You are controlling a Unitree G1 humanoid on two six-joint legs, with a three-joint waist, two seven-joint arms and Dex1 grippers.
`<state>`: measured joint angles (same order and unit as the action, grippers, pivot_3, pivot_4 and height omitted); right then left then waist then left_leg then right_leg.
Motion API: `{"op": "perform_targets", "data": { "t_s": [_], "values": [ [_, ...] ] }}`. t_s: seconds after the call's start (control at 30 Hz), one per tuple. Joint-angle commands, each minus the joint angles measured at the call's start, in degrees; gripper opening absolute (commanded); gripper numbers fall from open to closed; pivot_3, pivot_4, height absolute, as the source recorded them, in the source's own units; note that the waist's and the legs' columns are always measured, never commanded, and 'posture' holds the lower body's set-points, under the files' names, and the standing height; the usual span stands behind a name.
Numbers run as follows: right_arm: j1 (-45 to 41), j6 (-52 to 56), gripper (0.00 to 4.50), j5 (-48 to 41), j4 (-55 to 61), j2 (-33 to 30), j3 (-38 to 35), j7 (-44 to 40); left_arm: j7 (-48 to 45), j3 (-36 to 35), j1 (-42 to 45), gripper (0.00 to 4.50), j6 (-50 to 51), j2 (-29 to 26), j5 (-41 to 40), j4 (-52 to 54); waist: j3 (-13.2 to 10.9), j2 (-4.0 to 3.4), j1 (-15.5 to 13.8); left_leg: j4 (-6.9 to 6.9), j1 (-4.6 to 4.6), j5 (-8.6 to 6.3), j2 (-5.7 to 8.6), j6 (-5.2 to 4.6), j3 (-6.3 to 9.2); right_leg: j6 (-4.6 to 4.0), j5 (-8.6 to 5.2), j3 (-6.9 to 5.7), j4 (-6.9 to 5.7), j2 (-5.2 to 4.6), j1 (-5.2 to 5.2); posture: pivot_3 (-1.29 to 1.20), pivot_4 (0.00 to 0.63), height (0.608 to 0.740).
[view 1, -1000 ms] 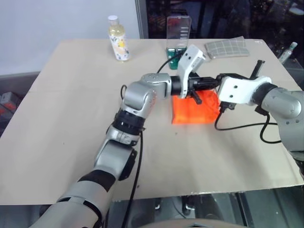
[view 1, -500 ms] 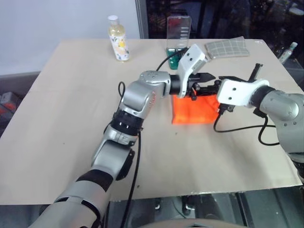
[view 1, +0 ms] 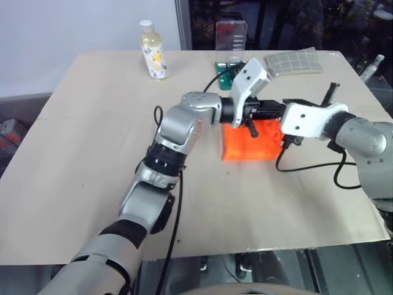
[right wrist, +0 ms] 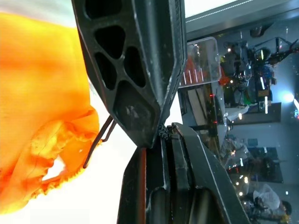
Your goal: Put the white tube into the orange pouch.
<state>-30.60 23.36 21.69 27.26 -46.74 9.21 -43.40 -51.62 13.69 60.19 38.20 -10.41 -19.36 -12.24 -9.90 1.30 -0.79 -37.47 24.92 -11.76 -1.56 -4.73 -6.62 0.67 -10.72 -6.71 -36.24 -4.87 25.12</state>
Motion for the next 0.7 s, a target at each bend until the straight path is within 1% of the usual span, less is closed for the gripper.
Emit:
{"op": "perform_targets", "data": {
  "t_s": [0.03, 0.13, 0.2, 0.3, 0.4, 0.57, 0.63, 0.7],
  "values": [
    [-1.7, 3.3, 0.0, 0.5, 0.3, 1.0, -5.0, 2.8, -0.2, 0.8, -0.5, 0.21, -1.7, 0.6, 0.9, 0.7, 0.0, 0.0, 0.0, 0.0, 0.0, 0.0, 0.0, 0.0, 0.0, 0.0, 0.0, 0.0, 0.0, 0.0, 0.0, 0.0, 0.15, 0.74],
    [-6.9, 9.4, 0.0, -0.9, -2.7, 4.4, -9.6, 6.7, 0.8, 2.7, -1.6, 0.21, -6.1, 1.6, 4.5, -5.7, 0.0, -0.01, 0.0, -0.06, -0.02, 0.0, 0.01, 0.0, -0.03, 0.0, 0.0, -0.05, -0.08, 0.0, 0.0, 0.0, 0.15, 0.74],
    [-11.0, 12.5, 0.0, -1.9, -5.2, 5.9, -12.7, 9.1, 2.1, 3.3, -1.8, 0.21, -9.8, 3.2, 6.8, -11.9, 0.0, -0.01, 0.0, -0.14, -0.04, 0.0, 0.03, 0.0, -0.04, 0.0, 0.0, -0.1, -0.17, -0.02, 0.0, 0.0, 0.15, 0.74],
    [-16.0, 14.2, 0.0, -3.0, -9.4, 5.6, -16.8, 12.4, 4.2, 4.6, -1.8, 0.21, -16.3, 6.0, 10.9, -22.2, 0.0, -0.01, -0.1, -0.17, -0.02, -0.01, 0.03, -0.01, -0.02, 0.0, 0.0, -0.15, -0.21, -0.05, 0.01, 0.0, 0.15, 0.74],
    [-17.3, 14.1, 0.0, -3.5, -12.2, 3.6, -18.5, 14.0, 5.3, 5.1, -1.7, 0.21, -20.9, 8.3, 13.5, -29.1, 0.0, -0.01, 0.0, -0.17, 0.02, -0.05, 0.04, -0.09, 0.01, -0.02, 0.01, -0.16, -0.19, -0.07, 0.01, 0.0, 0.15, 0.74],
    [-13.8, 14.6, 0.0, -4.8, -12.4, 1.1, -19.8, 14.7, 4.4, 5.3, -2.6, 0.21, -23.9, 9.7, 15.4, -32.7, 0.0, -0.02, 0.1, -0.16, 0.12, -0.12, 0.03, -0.2, -0.19, -0.06, 0.04, -0.03, -0.19, -0.07, 0.18, 0.0, 0.15, 0.74],
    [-9.8, 16.0, 0.0, -6.9, -10.2, 3.1, -21.0, 14.4, 4.0, 5.0, -3.3, 0.21, -25.1, 9.8, 15.5, -32.8, 0.0, -0.02, 0.0, -0.15, 0.12, -0.12, 0.03, -0.21, -0.22, -0.04, 0.02, -0.03, -0.19, -0.06, 0.19, 0.0, 0.15, 0.74],
    [-2.9, 15.7, 0.0, -10.0, -7.4, 5.1, -20.8, 12.3, 3.3, 4.0, -4.2, 0.21, -26.4, 9.9, 14.6, -31.6, 0.0, -0.02, 0.0, -0.14, 0.12, -0.13, 0.02, -0.21, -0.2, -0.03, 0.02, -0.05, -0.18, -0.06, 0.17, 0.0, 0.15, 0.74]
  ]
}}
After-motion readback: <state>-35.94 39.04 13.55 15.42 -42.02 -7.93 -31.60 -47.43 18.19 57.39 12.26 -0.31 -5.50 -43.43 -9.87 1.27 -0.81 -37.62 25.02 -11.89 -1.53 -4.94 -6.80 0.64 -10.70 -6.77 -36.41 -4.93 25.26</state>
